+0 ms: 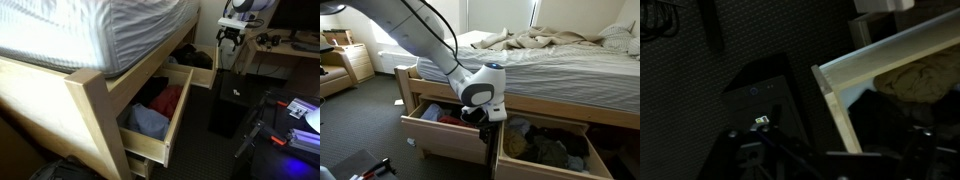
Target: Close the top right drawer
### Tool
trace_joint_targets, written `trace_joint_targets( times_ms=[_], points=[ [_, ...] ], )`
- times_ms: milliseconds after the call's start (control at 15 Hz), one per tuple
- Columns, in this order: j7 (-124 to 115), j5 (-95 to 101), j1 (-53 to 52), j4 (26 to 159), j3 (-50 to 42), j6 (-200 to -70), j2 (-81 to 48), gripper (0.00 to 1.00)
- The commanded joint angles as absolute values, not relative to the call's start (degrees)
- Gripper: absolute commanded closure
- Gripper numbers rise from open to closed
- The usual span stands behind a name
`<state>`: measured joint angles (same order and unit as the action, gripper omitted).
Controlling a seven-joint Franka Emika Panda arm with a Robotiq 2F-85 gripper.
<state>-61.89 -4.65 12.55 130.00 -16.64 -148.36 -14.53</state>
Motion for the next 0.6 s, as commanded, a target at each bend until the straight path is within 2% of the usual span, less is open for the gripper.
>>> trace_joint_targets(
  times_ms=[0, 267, 333, 400, 533],
  points=[
    [-65.3, -6.7, 15.3, 122.4, -20.9, -150.0, -26.5, 0.00],
    [-71.0, -9.8, 18.2, 112.1, -24.9, -146.4, -38.9, 0.00],
    [-72.5, -10.2, 18.2, 110.3, -25.2, -141.1, -39.2, 0.00],
    [-69.3, -9.2, 17.9, 115.5, -24.9, -146.8, -36.0, 0.00],
    [-71.5, -9.4, 18.3, 112.0, -25.2, -143.7, -39.0, 0.00]
  ],
)
